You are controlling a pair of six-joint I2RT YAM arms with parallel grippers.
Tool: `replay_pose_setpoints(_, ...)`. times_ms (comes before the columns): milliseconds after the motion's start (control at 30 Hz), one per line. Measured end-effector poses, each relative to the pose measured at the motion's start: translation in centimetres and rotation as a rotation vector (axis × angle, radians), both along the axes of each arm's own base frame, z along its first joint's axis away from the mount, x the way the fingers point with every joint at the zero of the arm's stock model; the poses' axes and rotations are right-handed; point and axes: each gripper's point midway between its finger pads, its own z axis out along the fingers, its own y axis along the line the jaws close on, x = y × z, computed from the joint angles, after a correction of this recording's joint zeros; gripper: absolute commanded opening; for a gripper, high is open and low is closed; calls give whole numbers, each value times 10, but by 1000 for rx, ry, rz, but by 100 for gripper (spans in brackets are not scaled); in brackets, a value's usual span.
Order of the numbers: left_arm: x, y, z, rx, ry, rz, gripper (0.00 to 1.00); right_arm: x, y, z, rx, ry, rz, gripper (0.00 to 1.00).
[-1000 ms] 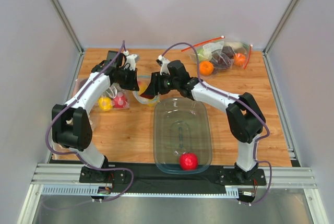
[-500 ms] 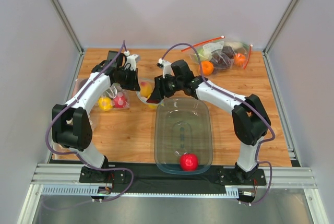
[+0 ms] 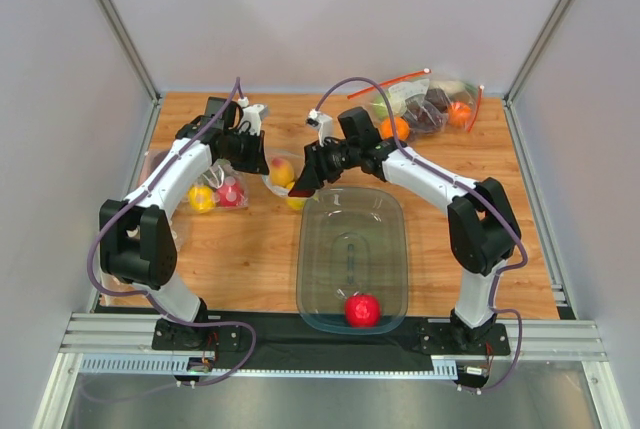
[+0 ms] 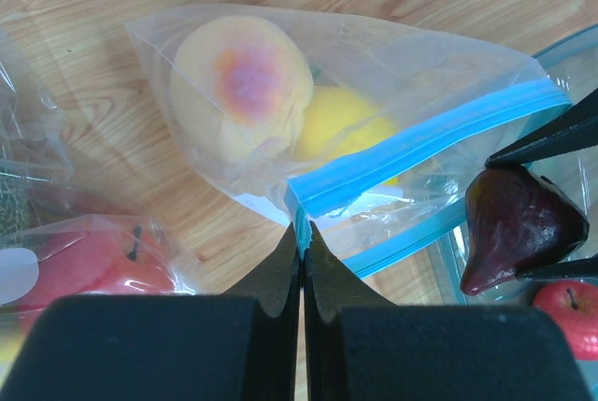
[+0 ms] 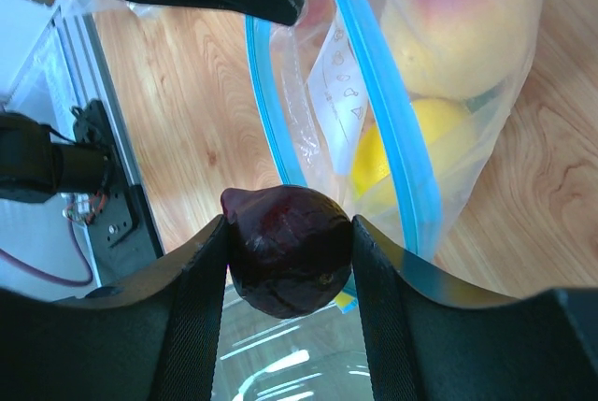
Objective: Open the zip-top bag and remove the fake food
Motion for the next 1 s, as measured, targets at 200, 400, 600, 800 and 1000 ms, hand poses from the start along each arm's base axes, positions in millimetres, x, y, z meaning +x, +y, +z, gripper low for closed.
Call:
replay_pose_setpoints(200, 0, 0, 0, 0, 1, -1, 0, -7, -6, -6, -38, -49, 82, 30)
replay_pose_setpoints(400, 0, 0, 0, 0, 1, -1, 0, -12, -13, -12, -77, -100, 153, 36)
replay_pose_setpoints(600, 0, 0, -1, 0, 2, -1, 0, -16, -17, -16, -94, -126, 194, 59)
replay_pose_setpoints(800, 0, 0, -1, 1, 3, -1, 0, -22, -25, -23, -134, -128, 226, 67)
replay_pose_setpoints(1000, 0, 0, -2, 1, 4, -1, 0, -25, -33, -19, -166, -149, 227, 70)
